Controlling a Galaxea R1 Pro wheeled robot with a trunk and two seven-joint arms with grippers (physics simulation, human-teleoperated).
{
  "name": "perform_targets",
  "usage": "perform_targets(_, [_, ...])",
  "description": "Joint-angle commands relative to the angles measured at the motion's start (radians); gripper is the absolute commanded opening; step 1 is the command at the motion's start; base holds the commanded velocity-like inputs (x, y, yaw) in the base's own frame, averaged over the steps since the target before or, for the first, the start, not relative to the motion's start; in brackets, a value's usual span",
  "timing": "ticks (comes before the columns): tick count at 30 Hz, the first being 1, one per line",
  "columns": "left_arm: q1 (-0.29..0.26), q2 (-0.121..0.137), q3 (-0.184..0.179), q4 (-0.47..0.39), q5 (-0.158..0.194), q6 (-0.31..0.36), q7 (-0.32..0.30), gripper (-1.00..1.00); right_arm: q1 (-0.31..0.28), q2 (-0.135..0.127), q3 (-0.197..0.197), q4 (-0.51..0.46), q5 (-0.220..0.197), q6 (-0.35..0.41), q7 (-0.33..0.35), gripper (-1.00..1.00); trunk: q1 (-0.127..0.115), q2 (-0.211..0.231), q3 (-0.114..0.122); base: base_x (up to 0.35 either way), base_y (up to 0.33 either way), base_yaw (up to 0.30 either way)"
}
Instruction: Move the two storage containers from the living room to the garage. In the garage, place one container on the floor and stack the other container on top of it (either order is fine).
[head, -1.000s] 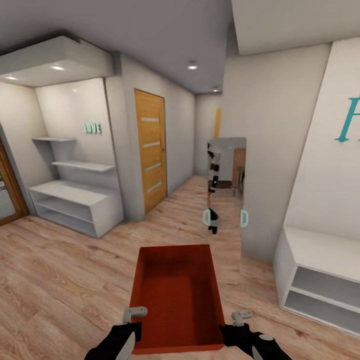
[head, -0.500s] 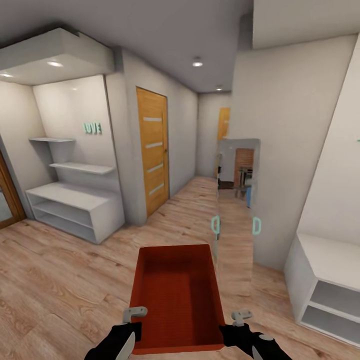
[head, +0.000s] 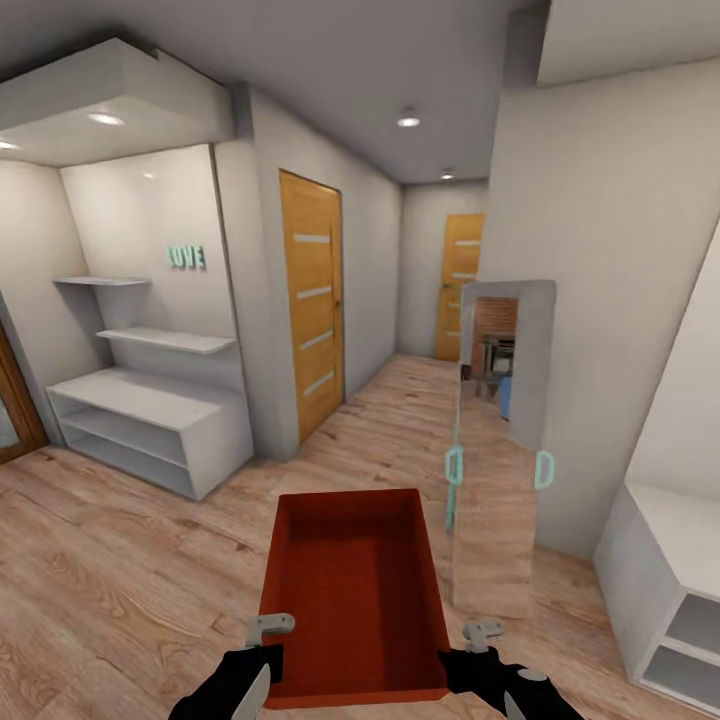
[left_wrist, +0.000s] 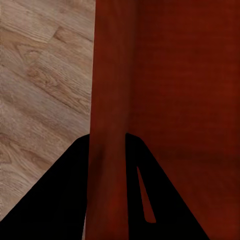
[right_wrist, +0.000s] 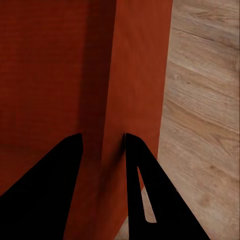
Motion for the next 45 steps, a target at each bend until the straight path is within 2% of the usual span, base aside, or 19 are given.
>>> perform_targets(1, [0.0, 0.049, 0.03, -0.041, 0.018, -0.003, -0.011, -1.0, 0.0, -0.002, -0.005, 0.0, -0.004, 0.008, 0.02, -1.0, 0.001, -0.001, 0.0, 0.307, 0.194, 0.0])
perform_targets(24, [0.0, 0.049, 0.03, -0.041, 0.018, -0.003, -0.011, -1.0, 0.0, -0.002, -0.005, 0.0, -0.003, 0.008, 0.02, -1.0, 0.001, -0.001, 0.0, 0.306, 0.199, -0.009])
perform_targets(45, [0.0, 0.049, 0.03, -0.041, 0.018, -0.003, -0.011, -1.0, 0.0, -0.002, -0.003, 0.001, -0.004, 0.008, 0.02, -1.0, 0.001, -0.001, 0.0, 0.306, 0.2, -0.263])
